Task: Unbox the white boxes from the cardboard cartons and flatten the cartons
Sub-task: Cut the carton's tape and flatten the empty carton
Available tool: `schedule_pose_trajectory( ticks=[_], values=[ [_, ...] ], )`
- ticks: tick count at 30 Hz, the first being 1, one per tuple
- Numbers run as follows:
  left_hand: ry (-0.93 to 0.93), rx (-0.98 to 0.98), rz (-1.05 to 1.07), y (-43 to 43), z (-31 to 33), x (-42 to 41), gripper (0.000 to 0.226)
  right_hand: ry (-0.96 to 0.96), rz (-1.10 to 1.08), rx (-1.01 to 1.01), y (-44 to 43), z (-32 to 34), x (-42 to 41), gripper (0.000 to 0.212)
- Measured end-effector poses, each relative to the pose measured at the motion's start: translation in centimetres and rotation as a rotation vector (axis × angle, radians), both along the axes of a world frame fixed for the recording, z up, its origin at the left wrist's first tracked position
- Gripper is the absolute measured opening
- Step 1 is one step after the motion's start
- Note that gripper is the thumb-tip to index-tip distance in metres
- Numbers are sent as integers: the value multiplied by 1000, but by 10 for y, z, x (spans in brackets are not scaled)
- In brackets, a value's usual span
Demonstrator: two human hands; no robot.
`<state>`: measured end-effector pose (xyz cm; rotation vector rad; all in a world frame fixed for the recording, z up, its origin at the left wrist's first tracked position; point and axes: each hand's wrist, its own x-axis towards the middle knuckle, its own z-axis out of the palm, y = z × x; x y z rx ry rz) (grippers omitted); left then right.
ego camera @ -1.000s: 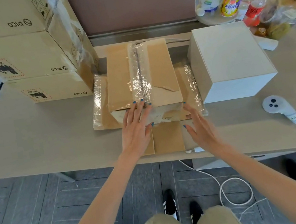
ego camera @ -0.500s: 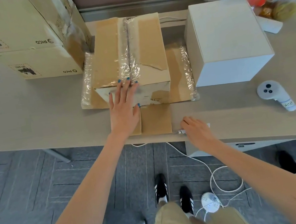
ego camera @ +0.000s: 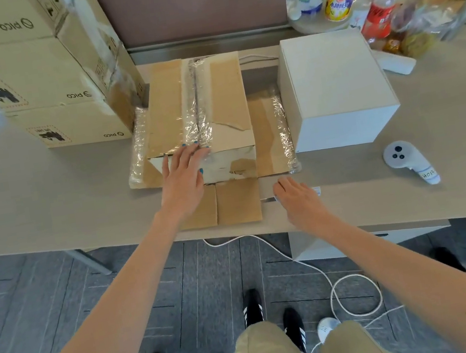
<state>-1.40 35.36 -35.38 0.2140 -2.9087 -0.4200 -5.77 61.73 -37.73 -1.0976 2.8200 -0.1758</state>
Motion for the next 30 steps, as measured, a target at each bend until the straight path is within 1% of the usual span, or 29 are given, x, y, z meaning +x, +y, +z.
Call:
schedule_pose_trajectory(
  ticks=[4, 10, 13, 15, 17, 21, 25, 30],
  values=[
    [25, -13, -7, -1, 12, -9, 46, -18, -13, -122, -14, 17, -8, 34],
    [31, -9, -14, -11, 21, -16, 53, -78, -16, -221, -54, 30, -17, 27],
    [-21, -13, 0, -27, 20, -17, 60, -94, -9, -257, -71, 35, -23, 25],
    [-71, 14, 0, -39, 18, -19, 63, -92, -4, -270, -82, 39, -26, 16],
    [-117, 35, 3, -52, 17, -22, 61, -61, 16, -293, -92, 41, -29, 9],
    [-149, 24, -4, -76, 21, -29, 59, -24, 69, -322, -110, 46, -31, 14],
    [-206, 55, -49, -94, 24, -36, 62, 14, 89, -330, -129, 50, -32, 15],
    [-254, 48, -128, -109, 25, -41, 61, 36, 81, -348, -144, 52, -31, 9]
  ],
)
